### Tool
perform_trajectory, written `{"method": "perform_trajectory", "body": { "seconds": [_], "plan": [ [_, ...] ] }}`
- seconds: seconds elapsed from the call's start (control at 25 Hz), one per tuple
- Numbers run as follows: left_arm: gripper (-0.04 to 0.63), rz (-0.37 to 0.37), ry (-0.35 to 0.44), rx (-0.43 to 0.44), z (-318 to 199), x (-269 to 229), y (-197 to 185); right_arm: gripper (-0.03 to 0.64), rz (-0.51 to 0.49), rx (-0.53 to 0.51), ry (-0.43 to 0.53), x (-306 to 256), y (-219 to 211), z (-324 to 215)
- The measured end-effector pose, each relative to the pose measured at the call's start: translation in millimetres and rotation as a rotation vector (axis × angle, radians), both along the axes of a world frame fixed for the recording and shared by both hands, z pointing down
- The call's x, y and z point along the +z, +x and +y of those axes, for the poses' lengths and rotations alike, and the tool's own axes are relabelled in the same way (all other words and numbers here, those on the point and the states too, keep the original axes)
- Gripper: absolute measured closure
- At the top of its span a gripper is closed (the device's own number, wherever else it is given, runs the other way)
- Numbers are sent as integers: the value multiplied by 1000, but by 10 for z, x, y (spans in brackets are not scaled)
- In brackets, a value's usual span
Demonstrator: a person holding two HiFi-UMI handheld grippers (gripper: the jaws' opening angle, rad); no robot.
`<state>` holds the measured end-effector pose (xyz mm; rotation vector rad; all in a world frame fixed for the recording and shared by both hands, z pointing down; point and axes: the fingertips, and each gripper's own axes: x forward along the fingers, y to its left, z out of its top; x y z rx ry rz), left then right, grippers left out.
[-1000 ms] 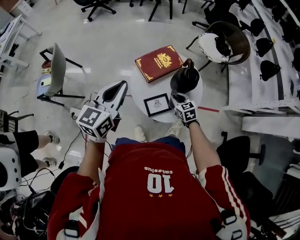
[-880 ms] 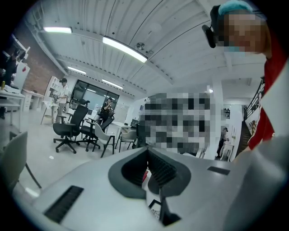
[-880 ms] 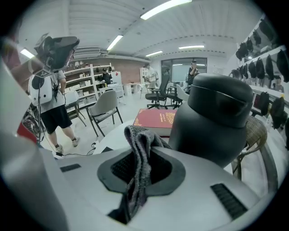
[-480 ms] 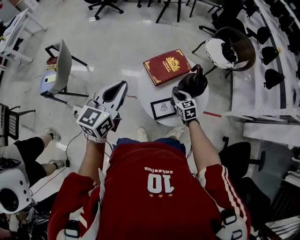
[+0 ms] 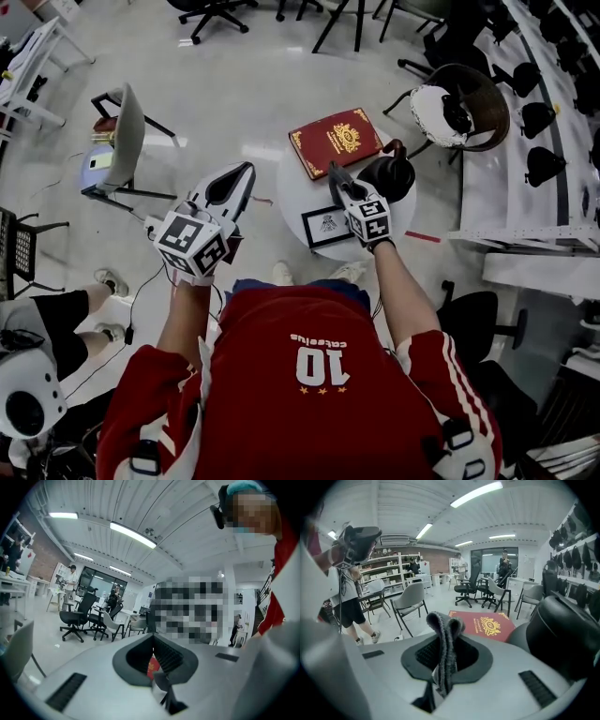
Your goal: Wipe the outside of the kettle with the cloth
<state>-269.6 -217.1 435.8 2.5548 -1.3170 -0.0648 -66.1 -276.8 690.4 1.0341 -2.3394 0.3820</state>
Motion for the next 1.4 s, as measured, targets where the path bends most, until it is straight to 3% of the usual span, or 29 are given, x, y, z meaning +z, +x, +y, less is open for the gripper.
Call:
{"method": "perform_trajectory", "body": {
  "seconds": [0.44, 0.84, 1.04, 1.2, 1.4],
  "plan": [
    [588, -7, -8, -21, 85, -51, 30, 563, -41, -44, 96, -701, -145, 181],
    [588, -18, 23, 43, 224, -305, 251, 563, -152, -44, 203, -1699, -257, 657],
    [588, 0, 47, 75, 266, -416, 353, 563, -205, -3, 269, -2153, -161, 923],
    [588, 57, 50, 101, 245, -466, 486, 563, -227, 36, 319, -2463, 8, 1080],
    [588, 33, 76, 140, 250, -576, 829, 563, -245, 84, 380, -2793, 353, 1153]
  ]
}}
